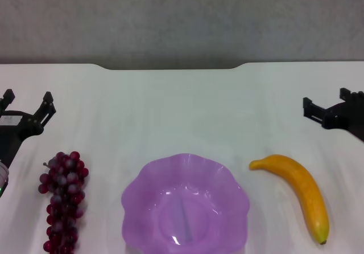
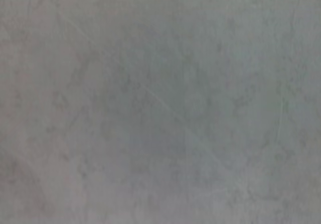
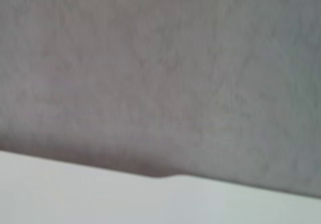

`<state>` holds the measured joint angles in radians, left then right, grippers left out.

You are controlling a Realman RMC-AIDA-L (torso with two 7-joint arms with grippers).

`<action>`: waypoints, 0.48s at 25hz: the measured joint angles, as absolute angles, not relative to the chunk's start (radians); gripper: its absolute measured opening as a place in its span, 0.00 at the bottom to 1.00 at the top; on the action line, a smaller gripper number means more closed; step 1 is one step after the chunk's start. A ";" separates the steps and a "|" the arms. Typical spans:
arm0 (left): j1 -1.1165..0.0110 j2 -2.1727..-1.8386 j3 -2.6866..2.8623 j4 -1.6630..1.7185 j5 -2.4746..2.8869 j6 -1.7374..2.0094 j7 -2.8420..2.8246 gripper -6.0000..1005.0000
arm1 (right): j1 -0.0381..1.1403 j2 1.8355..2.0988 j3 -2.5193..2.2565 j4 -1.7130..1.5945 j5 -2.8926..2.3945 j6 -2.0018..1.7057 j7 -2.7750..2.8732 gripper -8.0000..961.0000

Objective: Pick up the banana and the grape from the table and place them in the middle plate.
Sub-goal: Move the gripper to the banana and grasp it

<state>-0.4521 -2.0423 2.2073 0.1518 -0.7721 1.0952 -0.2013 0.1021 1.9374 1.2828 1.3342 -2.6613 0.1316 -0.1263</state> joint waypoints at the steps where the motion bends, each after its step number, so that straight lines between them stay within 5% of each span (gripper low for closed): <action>1: -0.452 -2.042 2.207 0.152 -0.772 1.095 -0.201 0.88 | 0.103 1.939 1.312 1.376 -2.661 0.225 -0.131 0.88; 12: -0.460 -2.037 2.207 0.163 -0.772 1.095 -0.202 0.88 | 0.255 1.994 1.668 1.460 -2.558 0.874 -0.327 0.87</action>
<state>-0.4603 -2.0374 2.2074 0.1626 -0.7723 1.0955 -0.2020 0.2546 1.9944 1.6684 1.4598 -2.5577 0.8737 -0.3267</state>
